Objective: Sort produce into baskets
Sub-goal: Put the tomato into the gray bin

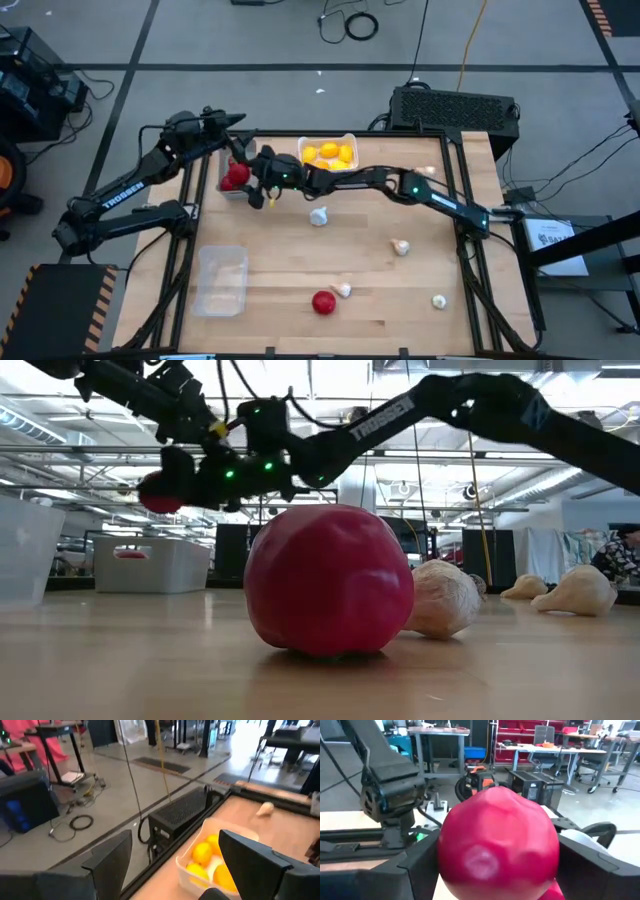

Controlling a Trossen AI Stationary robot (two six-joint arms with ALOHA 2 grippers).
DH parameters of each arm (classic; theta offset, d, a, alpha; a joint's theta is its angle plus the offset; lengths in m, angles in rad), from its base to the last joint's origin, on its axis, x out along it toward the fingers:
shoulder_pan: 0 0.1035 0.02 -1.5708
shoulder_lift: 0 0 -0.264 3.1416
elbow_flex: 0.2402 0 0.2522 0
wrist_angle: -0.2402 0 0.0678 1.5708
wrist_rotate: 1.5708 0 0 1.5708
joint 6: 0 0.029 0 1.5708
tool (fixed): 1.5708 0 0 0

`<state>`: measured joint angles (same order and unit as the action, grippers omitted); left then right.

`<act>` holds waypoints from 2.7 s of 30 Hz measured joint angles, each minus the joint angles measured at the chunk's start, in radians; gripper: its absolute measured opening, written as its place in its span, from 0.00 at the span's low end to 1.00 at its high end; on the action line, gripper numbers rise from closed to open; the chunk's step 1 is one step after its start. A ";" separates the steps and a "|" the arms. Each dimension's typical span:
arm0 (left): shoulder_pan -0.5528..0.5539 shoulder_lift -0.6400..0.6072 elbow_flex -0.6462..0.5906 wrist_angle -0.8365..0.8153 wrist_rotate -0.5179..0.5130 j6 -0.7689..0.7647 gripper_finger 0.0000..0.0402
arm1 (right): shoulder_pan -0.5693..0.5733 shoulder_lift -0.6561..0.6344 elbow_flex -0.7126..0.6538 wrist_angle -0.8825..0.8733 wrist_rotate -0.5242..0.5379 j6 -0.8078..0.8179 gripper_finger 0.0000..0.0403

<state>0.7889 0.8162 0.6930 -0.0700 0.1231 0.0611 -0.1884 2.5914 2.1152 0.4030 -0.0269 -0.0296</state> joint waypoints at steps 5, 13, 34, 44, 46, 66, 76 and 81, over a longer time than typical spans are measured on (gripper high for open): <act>0.011 0.000 0.000 -0.028 0.000 0.023 0.76 | 0.000 0.048 0.034 -0.003 0.037 -0.025 0.77; 0.009 0.028 0.000 -0.048 0.001 0.023 0.76 | -0.005 0.059 0.034 -0.029 0.056 -0.047 0.79; 0.009 0.100 0.000 0.017 -0.012 0.060 0.76 | -0.017 0.012 0.034 -0.190 0.054 -0.126 0.93; 0.009 0.100 0.000 0.011 -0.030 0.060 0.76 | -0.025 -0.134 0.034 -0.414 0.059 -0.150 0.93; 0.009 0.100 0.000 0.000 -0.030 0.060 0.76 | -0.027 -0.149 0.035 -0.465 0.059 -0.137 0.93; -0.088 0.100 -0.058 -0.002 0.005 -0.004 0.76 | 0.130 -0.316 0.034 -1.188 0.047 0.032 0.93; -0.206 0.100 -0.059 0.000 0.005 -0.005 0.76 | 0.246 -0.313 0.033 -1.235 0.051 0.054 0.93; -0.246 0.100 -0.058 0.000 0.005 -0.030 0.76 | 0.263 -0.313 0.033 -1.228 0.053 0.074 0.93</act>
<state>0.5427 0.9161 0.6346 -0.0696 0.1280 0.0315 0.0742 2.2787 2.1487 -0.8251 0.0265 0.0439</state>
